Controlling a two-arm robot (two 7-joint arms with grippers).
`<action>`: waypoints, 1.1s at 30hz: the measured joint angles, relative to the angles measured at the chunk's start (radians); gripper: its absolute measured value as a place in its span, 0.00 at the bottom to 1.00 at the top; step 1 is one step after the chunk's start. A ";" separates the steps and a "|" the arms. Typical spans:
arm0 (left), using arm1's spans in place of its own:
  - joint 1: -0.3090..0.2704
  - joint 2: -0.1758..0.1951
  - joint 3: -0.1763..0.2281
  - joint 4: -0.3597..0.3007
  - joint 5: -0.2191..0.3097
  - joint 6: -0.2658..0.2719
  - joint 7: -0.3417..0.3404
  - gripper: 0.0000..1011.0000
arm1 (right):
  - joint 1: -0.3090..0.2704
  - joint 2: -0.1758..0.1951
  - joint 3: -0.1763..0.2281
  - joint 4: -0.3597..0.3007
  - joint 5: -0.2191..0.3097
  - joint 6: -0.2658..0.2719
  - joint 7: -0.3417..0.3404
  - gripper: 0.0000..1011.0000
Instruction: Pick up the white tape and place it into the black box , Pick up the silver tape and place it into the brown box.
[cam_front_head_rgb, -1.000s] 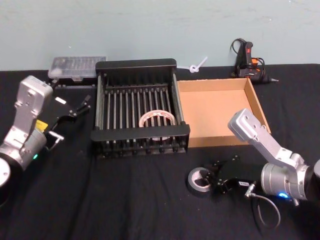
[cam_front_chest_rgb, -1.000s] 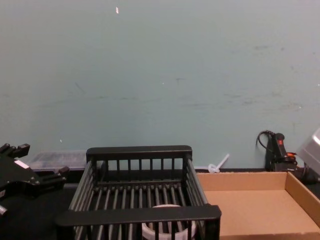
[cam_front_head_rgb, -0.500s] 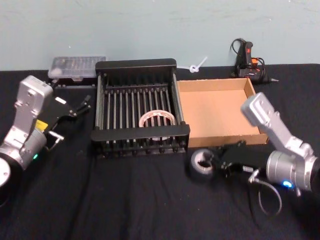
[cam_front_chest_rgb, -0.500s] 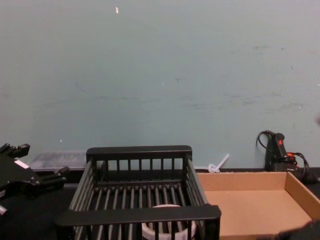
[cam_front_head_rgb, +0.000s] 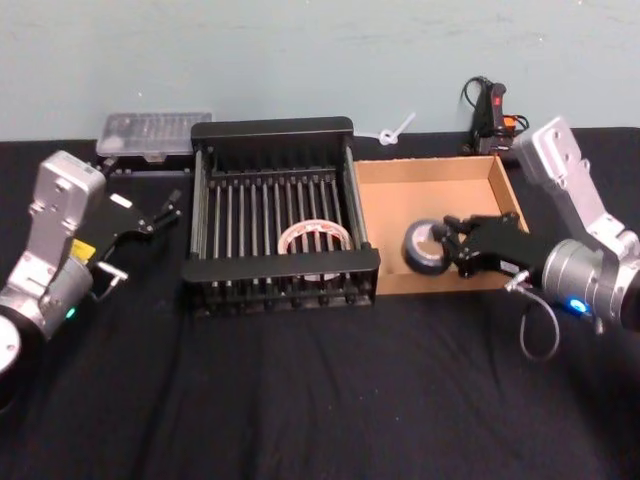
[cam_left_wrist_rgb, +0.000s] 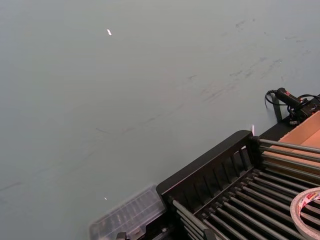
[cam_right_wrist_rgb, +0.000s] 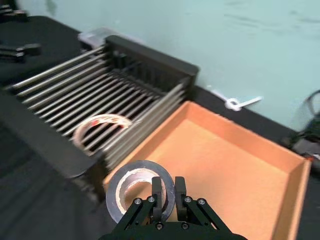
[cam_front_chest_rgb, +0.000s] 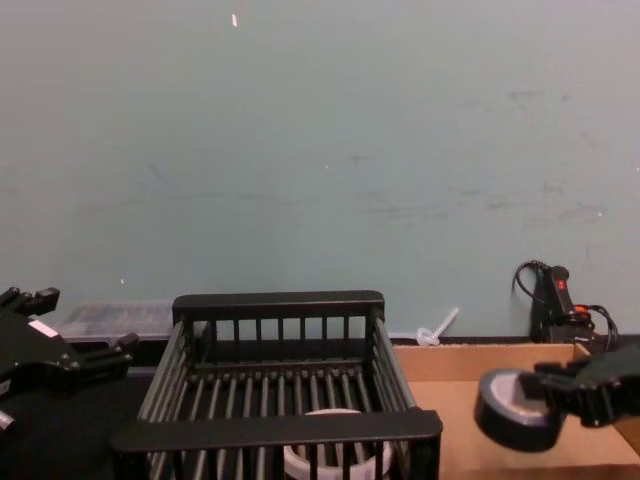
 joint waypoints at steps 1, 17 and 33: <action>0.000 0.000 0.000 0.000 0.000 0.000 0.000 0.99 | 0.006 -0.006 0.002 0.008 -0.005 0.000 -0.006 0.16; 0.000 0.000 0.000 0.000 0.000 0.000 0.000 0.99 | 0.097 -0.087 0.023 0.155 -0.067 -0.004 -0.036 0.16; 0.000 0.000 0.000 0.000 0.000 0.000 0.000 0.99 | 0.095 -0.085 0.021 0.154 -0.068 -0.005 -0.035 0.18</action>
